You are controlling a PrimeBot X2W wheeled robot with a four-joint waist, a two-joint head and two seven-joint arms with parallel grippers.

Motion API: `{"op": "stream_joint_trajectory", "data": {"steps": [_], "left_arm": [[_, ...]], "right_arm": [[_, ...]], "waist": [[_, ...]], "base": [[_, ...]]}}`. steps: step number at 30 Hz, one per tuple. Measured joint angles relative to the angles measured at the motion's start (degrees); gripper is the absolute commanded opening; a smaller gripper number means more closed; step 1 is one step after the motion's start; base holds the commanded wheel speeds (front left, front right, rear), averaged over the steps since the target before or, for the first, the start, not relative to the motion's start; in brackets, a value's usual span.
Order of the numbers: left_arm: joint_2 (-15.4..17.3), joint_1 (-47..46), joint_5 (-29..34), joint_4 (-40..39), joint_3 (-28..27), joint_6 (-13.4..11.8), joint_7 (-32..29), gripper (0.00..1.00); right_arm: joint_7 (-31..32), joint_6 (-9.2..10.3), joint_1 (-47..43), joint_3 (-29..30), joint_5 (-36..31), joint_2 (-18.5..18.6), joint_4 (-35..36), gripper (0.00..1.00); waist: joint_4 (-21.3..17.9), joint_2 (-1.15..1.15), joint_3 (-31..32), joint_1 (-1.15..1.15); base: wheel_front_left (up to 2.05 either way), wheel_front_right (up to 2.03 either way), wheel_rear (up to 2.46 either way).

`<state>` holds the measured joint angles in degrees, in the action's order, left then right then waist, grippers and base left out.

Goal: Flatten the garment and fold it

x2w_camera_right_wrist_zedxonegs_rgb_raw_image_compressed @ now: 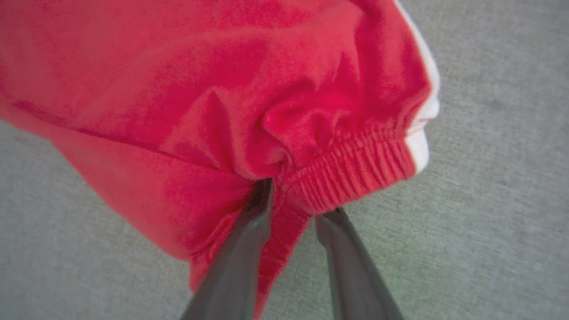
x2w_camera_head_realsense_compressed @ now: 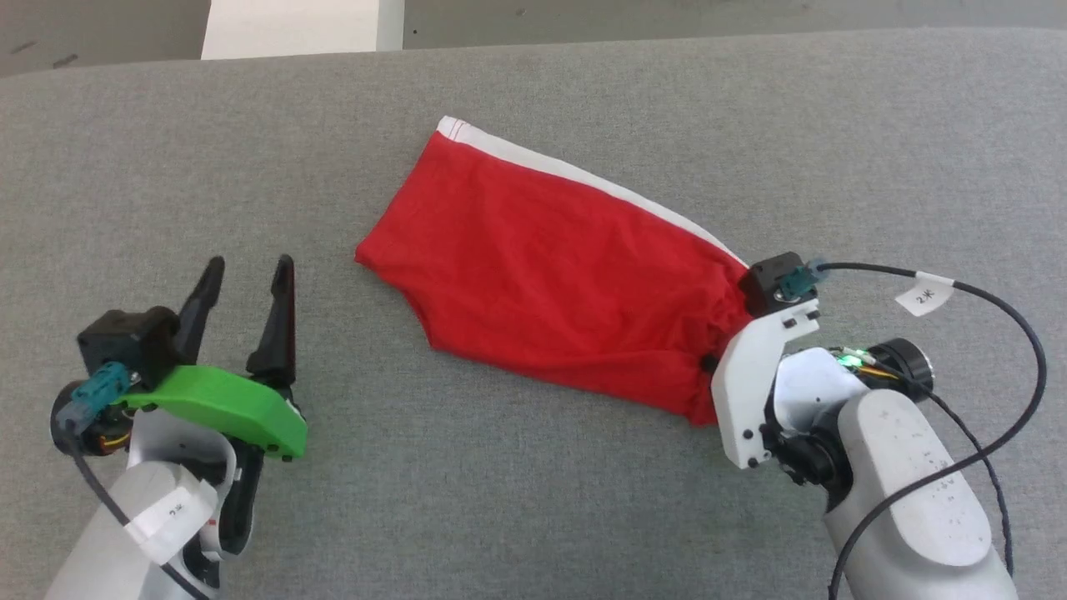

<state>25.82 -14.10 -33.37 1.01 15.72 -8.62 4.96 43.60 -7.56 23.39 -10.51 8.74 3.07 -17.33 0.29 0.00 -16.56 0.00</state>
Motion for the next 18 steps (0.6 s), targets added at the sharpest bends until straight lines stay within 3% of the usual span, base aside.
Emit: {"op": "stream_joint_trajectory", "data": {"steps": [6,13,18], "left_arm": [[0.35,-2.25,-0.02,2.52,2.58,0.24,-6.7,1.0],[0.93,-13.81,-0.89,11.66,7.01,1.02,-23.95,1.0],[0.68,-19.56,-0.93,17.72,8.71,1.33,-30.47,1.0]], "right_arm": [[-1.42,0.0,0.11,-0.35,1.7,-0.22,-0.22,0.0],[-3.86,0.0,0.18,-2.86,4.22,-0.21,1.26,0.0],[-4.38,0.0,0.43,-5.56,5.9,-0.19,2.66,0.0]], "waist": [[-0.83,0.0,0.16,0.0],[-3.33,0.0,-0.26,0.0],[-5.59,0.0,-1.13,0.0]], "base": [[0.0,0.0,0.0],[0.0,0.0,0.0],[0.0,0.0,0.0]]}}
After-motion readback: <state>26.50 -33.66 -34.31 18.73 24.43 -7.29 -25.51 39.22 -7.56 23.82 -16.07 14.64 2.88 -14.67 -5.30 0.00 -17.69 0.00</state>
